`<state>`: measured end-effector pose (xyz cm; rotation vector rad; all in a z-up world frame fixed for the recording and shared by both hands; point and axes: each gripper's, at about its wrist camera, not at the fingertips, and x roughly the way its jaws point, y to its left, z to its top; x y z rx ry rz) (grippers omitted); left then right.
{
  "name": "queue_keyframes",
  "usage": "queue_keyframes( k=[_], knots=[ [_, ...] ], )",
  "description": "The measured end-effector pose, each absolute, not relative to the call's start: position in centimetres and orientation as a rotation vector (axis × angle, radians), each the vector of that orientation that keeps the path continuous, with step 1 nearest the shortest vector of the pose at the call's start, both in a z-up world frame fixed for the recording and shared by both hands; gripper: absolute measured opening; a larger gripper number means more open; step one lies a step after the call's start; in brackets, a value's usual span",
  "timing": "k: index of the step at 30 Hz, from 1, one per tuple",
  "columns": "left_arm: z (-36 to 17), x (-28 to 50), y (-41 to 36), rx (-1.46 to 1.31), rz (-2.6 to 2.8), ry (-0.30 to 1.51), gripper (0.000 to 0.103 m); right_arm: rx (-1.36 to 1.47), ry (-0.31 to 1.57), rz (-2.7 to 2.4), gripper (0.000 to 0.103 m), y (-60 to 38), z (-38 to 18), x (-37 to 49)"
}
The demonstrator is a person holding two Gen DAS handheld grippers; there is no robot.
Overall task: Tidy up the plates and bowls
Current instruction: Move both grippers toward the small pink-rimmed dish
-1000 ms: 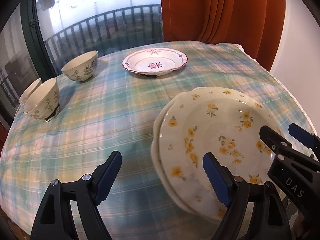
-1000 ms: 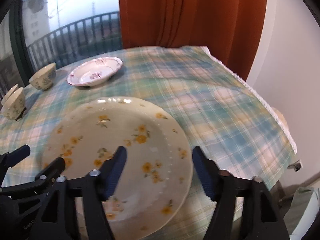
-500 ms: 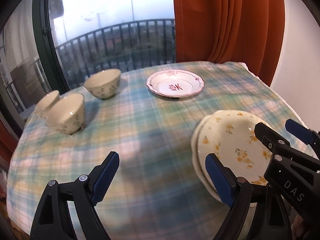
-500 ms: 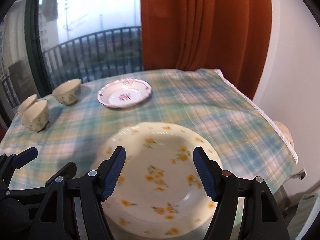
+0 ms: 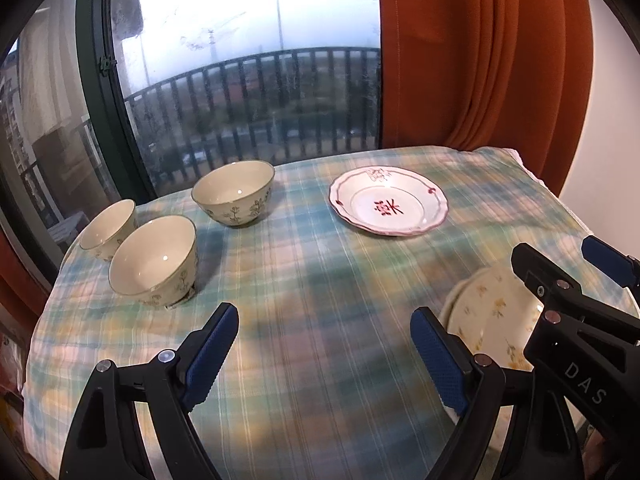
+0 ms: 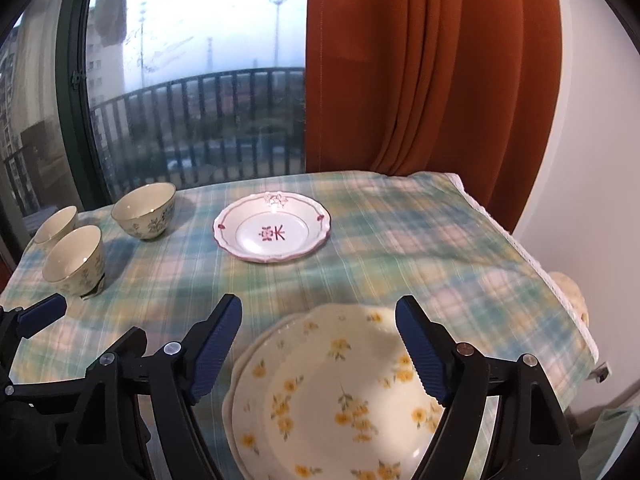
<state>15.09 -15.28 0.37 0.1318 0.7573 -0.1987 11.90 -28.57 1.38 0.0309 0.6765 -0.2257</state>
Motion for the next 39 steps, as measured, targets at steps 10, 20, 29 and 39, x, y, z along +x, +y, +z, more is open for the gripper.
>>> queue_keyframes(
  k=[10, 20, 29, 39],
  knots=[
    [0.9, 19.6, -16.5, 0.113, -0.173, 0.741, 0.089, 0.050, 0.683, -0.185, 0.082, -30.0, 1.6, 17.0],
    [1.3, 25.9, -18.4, 0.089, -0.144, 0.721, 0.088, 0.053, 0.668, -0.135, 0.082, -31.7, 2.1, 23.9],
    [-1.3, 32.4, -20.2, 0.052, -0.148, 0.801, 0.083, 0.102, 0.732, -0.109, 0.082, -33.7, 0.1, 30.5],
    [-5.8, 37.0, -22.0, 0.061, -0.086, 0.859, 0.075, 0.102, 0.833, -0.121, 0.082, -35.0, -4.7, 36.3]
  ],
)
